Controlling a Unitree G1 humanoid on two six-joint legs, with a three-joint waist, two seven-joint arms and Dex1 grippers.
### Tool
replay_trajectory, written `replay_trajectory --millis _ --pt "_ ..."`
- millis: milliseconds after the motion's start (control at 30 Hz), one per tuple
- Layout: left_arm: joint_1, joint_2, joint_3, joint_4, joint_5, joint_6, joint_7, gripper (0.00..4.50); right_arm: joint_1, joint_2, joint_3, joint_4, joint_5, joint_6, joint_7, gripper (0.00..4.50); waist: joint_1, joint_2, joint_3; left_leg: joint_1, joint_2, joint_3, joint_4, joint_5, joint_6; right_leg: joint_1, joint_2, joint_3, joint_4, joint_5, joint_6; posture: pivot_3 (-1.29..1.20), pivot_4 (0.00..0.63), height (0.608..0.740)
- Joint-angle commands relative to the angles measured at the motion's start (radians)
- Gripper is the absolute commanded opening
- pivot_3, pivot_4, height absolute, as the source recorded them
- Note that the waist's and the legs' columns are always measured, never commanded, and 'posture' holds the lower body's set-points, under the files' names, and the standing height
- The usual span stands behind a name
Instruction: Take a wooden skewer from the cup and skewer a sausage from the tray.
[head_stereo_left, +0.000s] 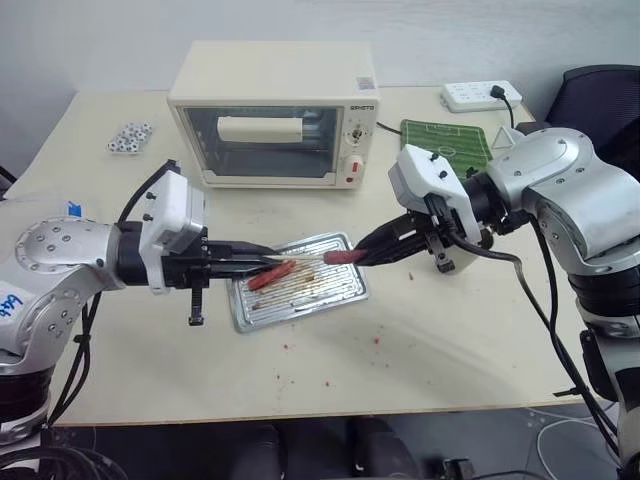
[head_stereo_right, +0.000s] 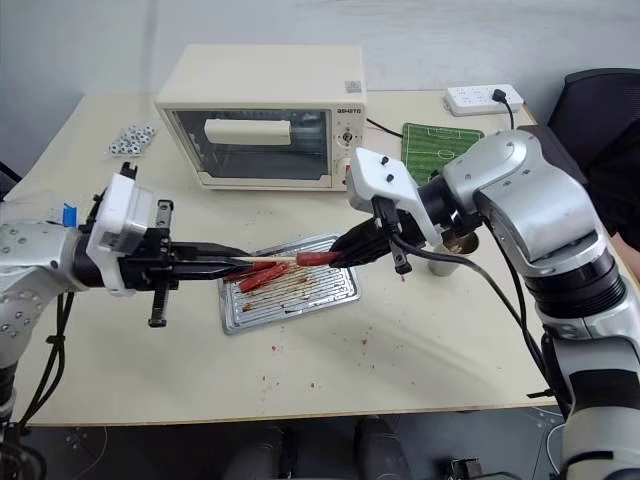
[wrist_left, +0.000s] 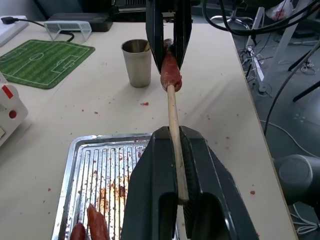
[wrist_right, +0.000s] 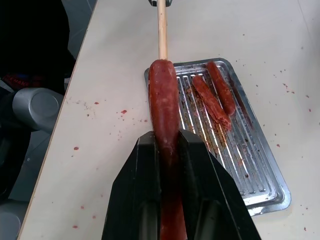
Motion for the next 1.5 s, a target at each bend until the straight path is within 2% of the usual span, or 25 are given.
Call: replay_trajectory --millis 33,67,233,433,600,700,733,800,933,1033,1167,1500 --pt "-0.019 -0.021 -0.029 -0.006 0.025 -0.023 0.003 0.0 -0.045 0.029 -0.031 -0.067 0.049 0.002 -0.005 0.23 0.0 0.0 0.0 0.0 0.0 0.0 0.0 0.0 0.0 0.0 0.0 0.0 0.0 0.0 0.0 0.0 0.15 0.74" --pt "-0.017 -0.024 -0.026 -0.006 0.029 -0.023 0.007 0.0 -0.045 0.029 -0.032 -0.067 0.049 0.002 -0.006 0.23 0.0 0.0 0.0 0.0 0.0 0.0 0.0 0.0 0.0 0.0 0.0 0.0 0.0 0.0 0.0 0.0 0.15 0.74" --pt "0.028 -0.025 0.018 -0.01 0.045 -0.024 0.038 0.0 -0.047 0.029 -0.039 -0.047 0.048 0.025 -0.024 1.73 -0.002 0.0 0.0 0.0 0.0 0.0 0.0 0.0 0.0 0.0 0.0 0.001 0.001 0.0 0.0 0.0 0.15 0.74" --pt "0.221 -0.036 0.208 -0.102 0.022 0.02 0.173 0.0 -0.081 0.059 -0.078 0.067 0.014 -0.018 -0.116 3.63 -0.003 0.0 0.0 0.0 0.001 0.0 0.0 -0.001 0.001 0.0 -0.004 0.0 0.001 0.0 0.0 0.0 0.15 0.74" --pt "0.392 -0.066 0.407 -0.222 0.002 0.066 0.29 0.0 -0.108 0.095 -0.116 0.142 0.029 -0.027 -0.157 3.63 -0.002 0.0 0.0 0.0 0.001 -0.001 0.0 -0.001 0.001 0.0 -0.005 0.001 0.0 0.0 0.0 0.0 0.15 0.74" --pt "0.456 -0.118 0.555 -0.267 -0.011 0.112 0.417 0.0 -0.113 0.128 -0.16 0.15 0.073 0.038 -0.201 4.2 -0.001 0.0 0.0 0.0 0.0 -0.001 0.0 -0.002 0.002 0.001 -0.006 0.001 0.0 0.0 0.0 0.0 0.15 0.74" --pt "0.483 -0.155 0.618 -0.283 0.016 0.122 0.483 0.0 -0.112 0.141 -0.178 0.145 0.096 0.067 -0.219 4.45 -0.001 0.0 0.0 0.0 0.0 -0.001 0.0 -0.002 0.003 0.001 -0.006 0.001 0.0 0.0 0.0 0.0 0.15 0.74" --pt "0.541 -0.229 0.731 -0.314 0.069 0.13 0.598 0.0 -0.108 0.171 -0.214 0.131 0.13 0.114 -0.268 4.45 -0.003 0.0 0.0 0.0 0.0 -0.002 0.0 -0.003 0.004 0.001 -0.007 0.001 0.0 0.0 0.0 0.0 0.15 0.74" --pt "0.63 -0.336 0.858 -0.325 0.159 0.112 0.744 0.0 -0.112 0.226 -0.285 0.1 0.21 0.204 -0.356 4.45 -0.003 0.0 0.0 0.0 0.0 -0.001 0.0 -0.004 0.004 0.001 -0.008 0.0 0.0 0.0 0.0 0.0 0.15 0.74" --pt "0.657 -0.366 0.886 -0.262 0.23 0.07 0.802 0.0 -0.117 0.258 -0.333 0.073 0.278 0.266 -0.408 4.45 -0.001 -0.001 -0.001 0.0 0.0 -0.001 0.001 -0.004 0.005 0.001 -0.008 -0.001 0.0 0.0 0.0 0.0 0.15 0.74" --pt "0.63 -0.344 0.885 -0.104 0.283 0.005 0.814 0.0 -0.112 0.275 -0.354 0.036 0.332 0.295 -0.45 4.45 0.005 -0.002 -0.001 0.001 -0.002 -0.002 0.001 -0.005 0.006 0.001 -0.01 -0.002 -0.003 0.0 0.0 0.0 0.15 0.74" --pt "0.441 -0.173 0.729 0.416 0.396 -0.21 0.736 0.0 -0.107 0.301 -0.353 -0.007 0.395 0.319 -0.56 4.45 -0.003 -0.004 -0.003 0.001 -0.002 -0.001 0.0 -0.005 0.006 0.001 -0.012 -0.005 -0.002 0.0 -0.001 0.0 0.15 0.74"
